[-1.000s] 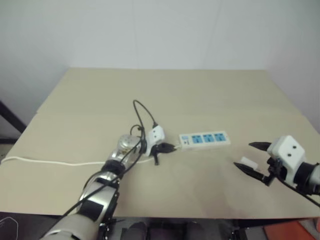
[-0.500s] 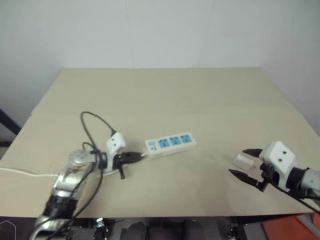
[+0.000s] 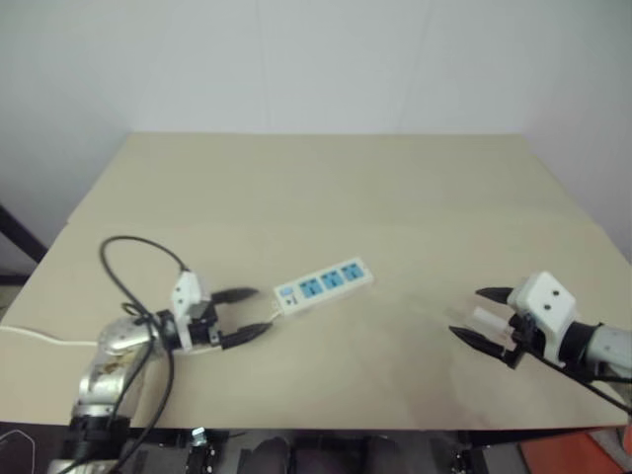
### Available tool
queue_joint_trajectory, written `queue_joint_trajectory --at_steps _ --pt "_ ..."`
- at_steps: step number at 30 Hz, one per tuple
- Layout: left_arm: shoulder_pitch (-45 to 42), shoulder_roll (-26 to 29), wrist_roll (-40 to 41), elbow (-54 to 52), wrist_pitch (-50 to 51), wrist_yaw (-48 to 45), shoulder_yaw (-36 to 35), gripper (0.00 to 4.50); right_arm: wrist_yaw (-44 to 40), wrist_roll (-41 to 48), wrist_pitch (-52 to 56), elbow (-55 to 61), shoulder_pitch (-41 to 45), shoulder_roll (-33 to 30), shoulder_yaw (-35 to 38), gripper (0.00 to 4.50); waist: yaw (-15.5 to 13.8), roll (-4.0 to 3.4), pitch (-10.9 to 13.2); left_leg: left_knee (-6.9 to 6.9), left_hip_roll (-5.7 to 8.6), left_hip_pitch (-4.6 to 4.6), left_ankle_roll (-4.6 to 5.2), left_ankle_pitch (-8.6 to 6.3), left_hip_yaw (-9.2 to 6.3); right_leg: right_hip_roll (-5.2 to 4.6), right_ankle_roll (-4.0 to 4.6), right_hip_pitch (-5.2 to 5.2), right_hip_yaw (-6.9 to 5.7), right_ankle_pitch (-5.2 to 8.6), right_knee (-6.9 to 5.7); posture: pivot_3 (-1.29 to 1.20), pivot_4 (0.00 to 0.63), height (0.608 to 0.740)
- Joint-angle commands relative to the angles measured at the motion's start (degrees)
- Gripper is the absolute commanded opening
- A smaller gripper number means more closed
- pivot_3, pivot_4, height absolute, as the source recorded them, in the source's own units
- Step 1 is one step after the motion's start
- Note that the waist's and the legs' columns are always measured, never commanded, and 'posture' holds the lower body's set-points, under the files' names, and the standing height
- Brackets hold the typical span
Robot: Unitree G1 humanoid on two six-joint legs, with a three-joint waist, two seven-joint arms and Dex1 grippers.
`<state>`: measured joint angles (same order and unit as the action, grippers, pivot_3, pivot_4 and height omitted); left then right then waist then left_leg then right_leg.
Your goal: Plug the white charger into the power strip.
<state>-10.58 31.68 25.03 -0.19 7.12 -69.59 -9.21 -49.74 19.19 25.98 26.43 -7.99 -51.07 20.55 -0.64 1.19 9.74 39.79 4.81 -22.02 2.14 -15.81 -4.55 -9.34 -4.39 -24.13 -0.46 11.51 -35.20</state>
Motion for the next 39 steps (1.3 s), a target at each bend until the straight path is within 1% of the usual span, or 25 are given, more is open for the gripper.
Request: queue_joint_trajectory --at_steps 1,2,4,8,12,15,20,24,27,32,37,39 --pt "-1.10 -1.14 2.81 1.77 -5.32 -0.89 -2.41 4.48 0.33 -0.01 -1.39 0.26 0.13 0.30 1.04 4.50 -0.01 -0.03 -0.02 0.01 0.01 0.01 0.00 0.00 0.00 0.00 0.01 0.01 0.00 0.00 0.00 0.00 0.150 0.740" --pt "-1.47 -1.63 2.32 3.02 -6.76 -0.60 -2.21 4.48 0.45 0.10 -1.29 0.18 0.34 0.42 0.92 4.50 -0.01 -0.03 -0.02 0.00 0.01 0.03 0.00 0.00 0.00 -0.01 0.01 0.05 0.00 -0.01 0.01 0.00 0.150 0.740" --pt "-2.98 -4.78 0.68 7.37 -11.12 1.90 -1.49 4.48 0.80 0.09 -1.22 -0.14 0.98 0.75 0.26 4.50 -0.04 -0.04 -0.03 0.01 0.02 0.04 0.01 0.00 0.01 0.00 0.01 0.07 0.00 -0.01 0.02 0.00 0.150 0.740" --pt "-5.12 -7.90 -1.26 14.23 -17.84 -1.00 1.71 4.48 0.88 0.44 -0.65 -0.10 1.63 1.08 -0.09 4.50 -0.06 -0.02 -0.04 0.01 0.18 0.02 0.01 0.00 0.02 0.00 0.03 0.06 -0.03 -0.02 0.04 0.00 0.150 0.740" --pt "-7.99 -9.56 -2.32 19.35 -21.73 -3.59 4.50 4.48 1.10 0.66 -0.20 0.20 1.58 1.00 0.29 4.50 -0.06 -0.02 -0.04 0.03 0.18 -0.01 0.01 0.00 0.02 0.00 0.03 0.04 -0.03 -0.02 0.03 0.00 0.150 0.740" --pt "-10.74 -11.22 -3.79 23.71 -24.56 -2.66 5.55 4.48 1.32 0.75 0.06 0.87 0.88 1.05 0.99 4.50 -0.06 -0.02 -0.05 0.03 0.19 0.02 0.01 0.00 0.02 0.00 0.03 0.08 -0.03 -0.02 0.02 0.00 0.150 0.740" --pt "-13.17 -11.63 -5.80 29.14 -27.55 -1.14 5.76 4.48 1.89 0.89 0.65 2.37 -1.28 1.14 2.86 4.50 0.05 -0.01 -0.05 0.02 0.18 -0.02 0.02 0.00 0.03 0.01 0.03 0.02 -0.02 -0.02 0.02 0.00 0.150 0.740" --pt "-14.42 -11.46 -6.42 32.85 -26.89 -0.23 5.92 4.48 2.48 0.83 0.69 2.62 -1.97 1.24 3.43 4.50 0.04 0.00 -0.06 0.05 0.19 0.03 0.02 0.00 0.03 0.01 0.03 0.07 -0.02 -0.02 0.00 0.00 0.150 0.740" --pt "-15.03 -11.46 -6.11 35.11 -26.47 -1.99 6.26 4.48 3.29 1.05 1.08 2.56 -1.52 1.56 3.43 4.50 0.03 0.00 -0.06 0.04 0.18 0.02 0.02 0.00 0.04 0.02 0.02 0.06 -0.02 -0.02 0.00 0.00 0.150 0.740" --pt "-15.29 -11.85 -5.53 35.94 -24.86 -5.13 6.91 4.48 4.07 0.72 1.11 2.29 -1.01 1.82 2.69 4.50 0.03 0.00 -0.06 0.04 0.19 0.02 0.03 0.00 0.04 0.01 0.02 0.06 -0.02 -0.02 0.00 0.00 0.150 0.740" --pt "-16.34 -12.86 -7.39 37.96 -26.90 -3.32 7.26 4.48 4.45 0.70 1.15 2.23 -0.58 1.93 2.24 4.50 -0.01 0.00 -0.07 0.05 0.19 0.03 0.03 0.00 0.04 0.01 0.02 0.07 -0.02 -0.02 0.00 0.00 0.150 0.740" --pt "-17.20 -12.90 -9.97 39.44 -28.19 -0.94 8.14 4.48 4.53 0.59 1.14 2.10 -0.29 1.93 1.95 4.50 -0.05 0.00 -0.10 0.05 0.19 0.04 0.03 0.00 0.03 0.01 0.02 0.08 -0.02 -0.02 -0.01 0.00 0.150 0.740"
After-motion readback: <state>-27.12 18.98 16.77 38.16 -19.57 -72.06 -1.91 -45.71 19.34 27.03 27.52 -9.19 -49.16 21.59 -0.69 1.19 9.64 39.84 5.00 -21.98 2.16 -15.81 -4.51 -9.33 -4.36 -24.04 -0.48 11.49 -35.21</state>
